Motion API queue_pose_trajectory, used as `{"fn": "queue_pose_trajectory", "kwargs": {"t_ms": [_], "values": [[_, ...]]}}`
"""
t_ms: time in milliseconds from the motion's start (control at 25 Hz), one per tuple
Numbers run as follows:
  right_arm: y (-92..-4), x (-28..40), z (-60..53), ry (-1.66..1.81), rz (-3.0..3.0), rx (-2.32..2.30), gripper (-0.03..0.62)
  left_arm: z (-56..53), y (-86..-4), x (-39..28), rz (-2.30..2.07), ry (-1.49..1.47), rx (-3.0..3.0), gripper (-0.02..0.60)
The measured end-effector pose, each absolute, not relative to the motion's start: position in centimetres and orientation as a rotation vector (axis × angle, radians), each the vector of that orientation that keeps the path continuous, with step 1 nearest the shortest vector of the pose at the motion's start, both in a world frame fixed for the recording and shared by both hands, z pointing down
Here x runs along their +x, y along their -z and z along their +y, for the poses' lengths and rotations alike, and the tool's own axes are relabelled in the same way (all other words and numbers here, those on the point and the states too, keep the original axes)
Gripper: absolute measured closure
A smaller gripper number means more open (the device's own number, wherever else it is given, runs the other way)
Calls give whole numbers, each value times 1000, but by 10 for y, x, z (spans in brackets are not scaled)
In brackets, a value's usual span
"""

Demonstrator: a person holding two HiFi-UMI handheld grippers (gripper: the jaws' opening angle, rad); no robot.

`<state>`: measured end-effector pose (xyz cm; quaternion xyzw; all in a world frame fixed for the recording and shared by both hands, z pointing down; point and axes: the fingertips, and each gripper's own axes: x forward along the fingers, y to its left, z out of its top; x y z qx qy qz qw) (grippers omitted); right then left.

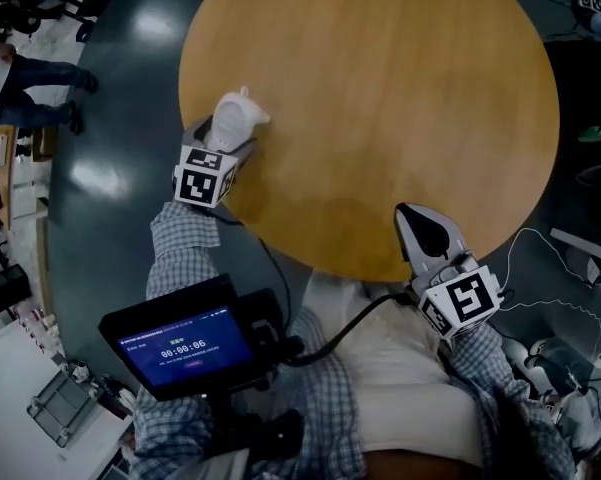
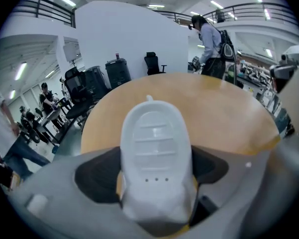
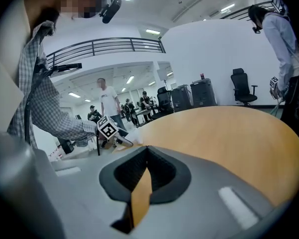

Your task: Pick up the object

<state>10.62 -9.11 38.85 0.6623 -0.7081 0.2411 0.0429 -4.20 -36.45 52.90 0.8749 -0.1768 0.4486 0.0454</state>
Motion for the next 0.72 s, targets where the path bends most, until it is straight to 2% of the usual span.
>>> {"fn": "queue_pose_trajectory", "kwargs": {"t_ms": [720], "values": [[-346, 119, -114, -483, -2317, 2002, 588, -263, -449, -10, -607, -781, 2717, 155]]}}
